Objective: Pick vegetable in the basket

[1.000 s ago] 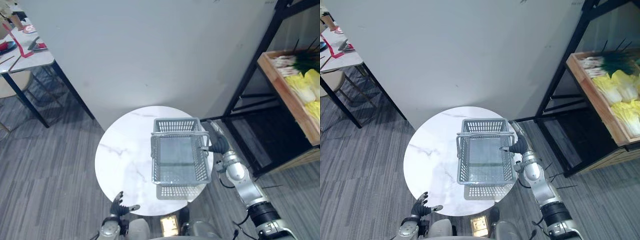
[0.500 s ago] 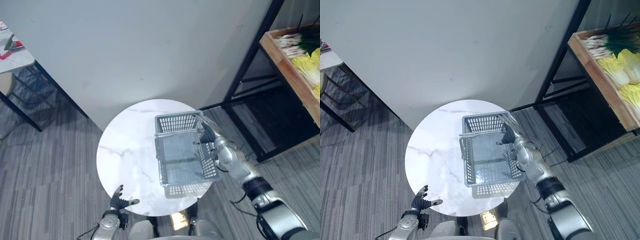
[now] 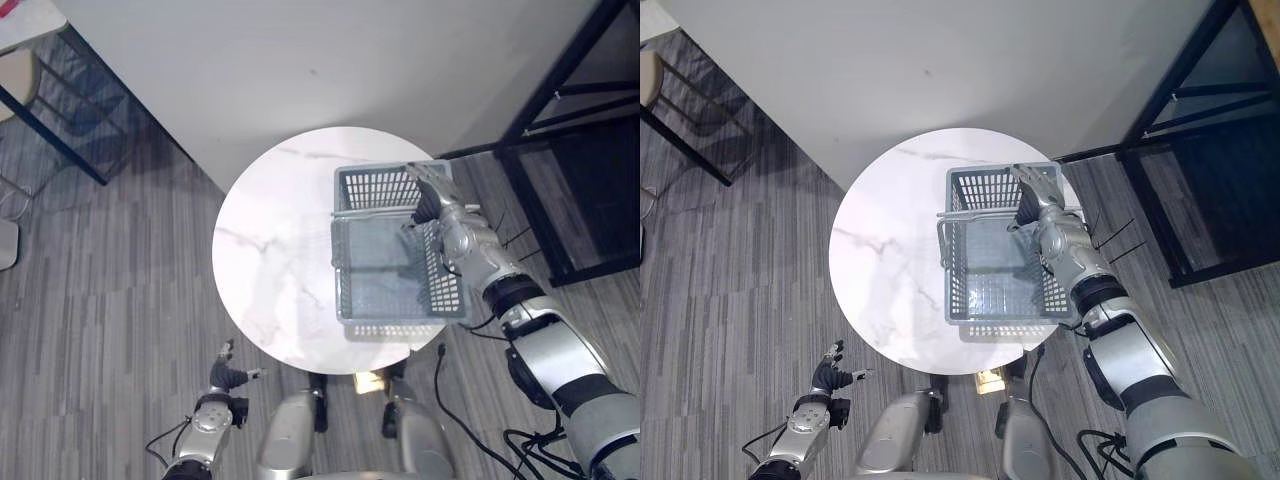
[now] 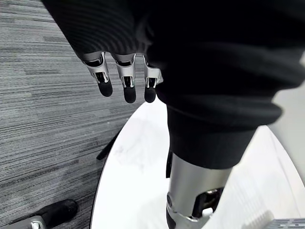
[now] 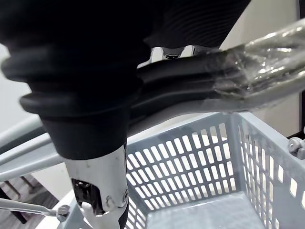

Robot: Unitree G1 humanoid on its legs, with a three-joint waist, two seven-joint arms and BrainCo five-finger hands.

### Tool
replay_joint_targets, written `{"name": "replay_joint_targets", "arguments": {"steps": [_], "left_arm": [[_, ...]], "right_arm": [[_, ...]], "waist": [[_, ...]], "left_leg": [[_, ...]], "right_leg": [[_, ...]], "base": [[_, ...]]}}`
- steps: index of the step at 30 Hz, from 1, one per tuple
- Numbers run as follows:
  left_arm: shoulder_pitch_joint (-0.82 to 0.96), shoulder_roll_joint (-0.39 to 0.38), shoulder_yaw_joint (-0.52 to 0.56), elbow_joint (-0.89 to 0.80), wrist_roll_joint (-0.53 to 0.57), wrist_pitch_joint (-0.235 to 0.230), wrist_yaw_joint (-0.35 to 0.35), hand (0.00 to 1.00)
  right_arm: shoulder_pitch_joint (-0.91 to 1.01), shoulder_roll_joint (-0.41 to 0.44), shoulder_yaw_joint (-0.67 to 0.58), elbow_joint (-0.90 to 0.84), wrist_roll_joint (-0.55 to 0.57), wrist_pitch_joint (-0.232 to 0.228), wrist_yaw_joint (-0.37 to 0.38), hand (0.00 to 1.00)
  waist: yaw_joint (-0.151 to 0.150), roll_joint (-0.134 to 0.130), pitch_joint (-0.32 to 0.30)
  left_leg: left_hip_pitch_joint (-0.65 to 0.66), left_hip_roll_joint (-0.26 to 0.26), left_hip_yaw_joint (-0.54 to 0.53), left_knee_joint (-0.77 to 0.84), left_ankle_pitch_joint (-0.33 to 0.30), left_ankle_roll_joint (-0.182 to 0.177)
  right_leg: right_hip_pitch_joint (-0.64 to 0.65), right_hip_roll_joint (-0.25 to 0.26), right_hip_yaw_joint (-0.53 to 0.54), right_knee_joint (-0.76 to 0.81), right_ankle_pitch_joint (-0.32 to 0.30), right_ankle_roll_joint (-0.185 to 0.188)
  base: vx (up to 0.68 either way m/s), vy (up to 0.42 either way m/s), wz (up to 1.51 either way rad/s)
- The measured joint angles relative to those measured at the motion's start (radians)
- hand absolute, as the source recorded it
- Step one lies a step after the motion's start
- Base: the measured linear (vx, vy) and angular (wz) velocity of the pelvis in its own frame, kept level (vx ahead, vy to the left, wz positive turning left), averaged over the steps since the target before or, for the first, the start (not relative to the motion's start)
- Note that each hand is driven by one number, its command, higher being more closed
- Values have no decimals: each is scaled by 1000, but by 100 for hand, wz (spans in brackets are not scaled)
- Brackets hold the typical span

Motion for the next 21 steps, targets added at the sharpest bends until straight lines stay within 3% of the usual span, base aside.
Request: {"name": "replay_joint_targets", "arguments": {"steps": [11, 18, 21], "left_arm": [[-23, -15, 0, -4, -7, -2, 4, 0], [-7, -48, 3, -59, -6, 4, 4, 0], [16, -51, 8, -86, -5, 6, 2, 0]], "right_arm": [[13, -3, -93, -58, 7, 13, -25, 100], [276, -38, -197, -359, 109, 34, -28, 100], [431, -35, -236, -459, 217, 34, -22, 100]], "waist": [[-1, -6, 22], [-12, -12, 23], [-36, -27, 15]], "left_leg": [[3, -3, 5, -1, 0, 0], [42, 1, 25, 1, -19, 11], [83, 1, 37, 1, -32, 12]], "right_leg": [[-3, -2, 6, 1, -6, 7], [23, 7, 40, 8, -6, 7], [57, 8, 62, 11, -18, 17]], "base": [[14, 7, -1], [59, 26, -9], [36, 39, -12]]}}
